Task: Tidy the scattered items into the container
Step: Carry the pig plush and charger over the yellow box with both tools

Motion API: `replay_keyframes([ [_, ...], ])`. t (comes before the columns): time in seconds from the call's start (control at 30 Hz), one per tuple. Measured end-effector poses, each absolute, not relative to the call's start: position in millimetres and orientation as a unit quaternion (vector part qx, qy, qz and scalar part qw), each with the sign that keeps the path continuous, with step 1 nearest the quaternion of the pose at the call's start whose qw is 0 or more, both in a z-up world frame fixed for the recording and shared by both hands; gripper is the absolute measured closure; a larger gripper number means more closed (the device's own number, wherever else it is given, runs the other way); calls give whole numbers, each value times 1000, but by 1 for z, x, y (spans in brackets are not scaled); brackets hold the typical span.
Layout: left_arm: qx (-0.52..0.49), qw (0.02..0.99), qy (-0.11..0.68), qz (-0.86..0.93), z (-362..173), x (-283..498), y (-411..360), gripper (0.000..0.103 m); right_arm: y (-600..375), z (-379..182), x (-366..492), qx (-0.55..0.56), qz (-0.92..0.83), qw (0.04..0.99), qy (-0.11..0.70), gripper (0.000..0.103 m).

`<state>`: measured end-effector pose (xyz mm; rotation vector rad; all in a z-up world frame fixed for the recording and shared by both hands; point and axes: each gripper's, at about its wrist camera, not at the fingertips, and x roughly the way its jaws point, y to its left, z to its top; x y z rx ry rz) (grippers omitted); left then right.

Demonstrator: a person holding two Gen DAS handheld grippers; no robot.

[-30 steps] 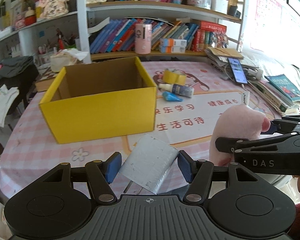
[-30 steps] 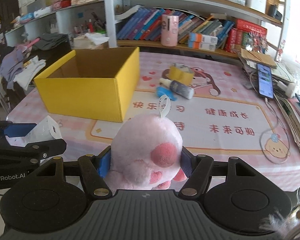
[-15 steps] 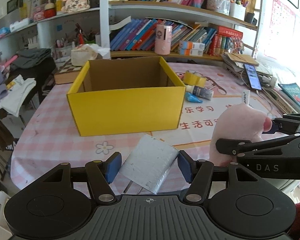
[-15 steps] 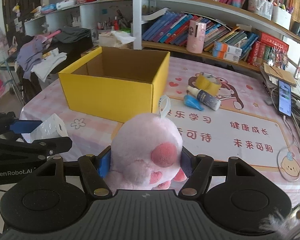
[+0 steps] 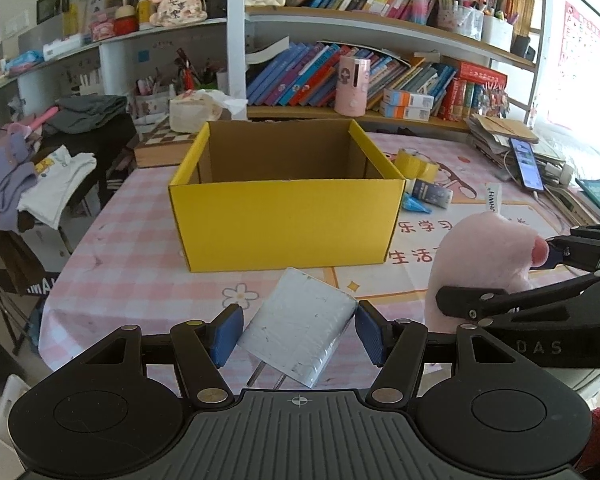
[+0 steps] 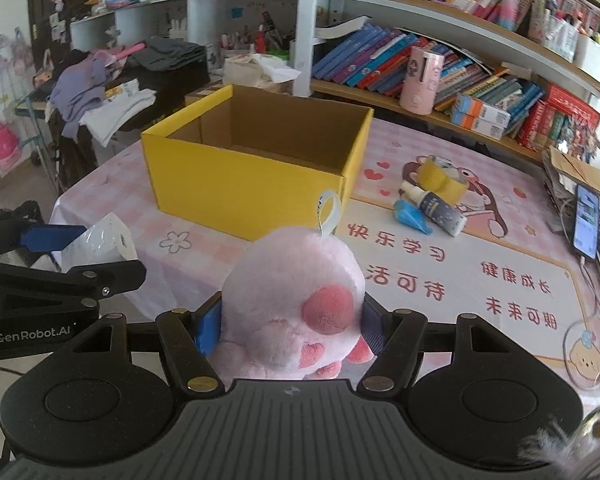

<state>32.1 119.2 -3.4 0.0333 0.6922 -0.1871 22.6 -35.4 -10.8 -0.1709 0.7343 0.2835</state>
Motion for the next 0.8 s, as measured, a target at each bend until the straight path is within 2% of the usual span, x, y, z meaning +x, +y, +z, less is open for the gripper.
replay_keyframes([
  [0.47,22,935,346,-78,-3,35,123,42,-29,-11,28,-81,161,918,354,37],
  [0.8,28,944,316,-88,19,57,131,42,-29,11,55,-72,159,931,319,37],
])
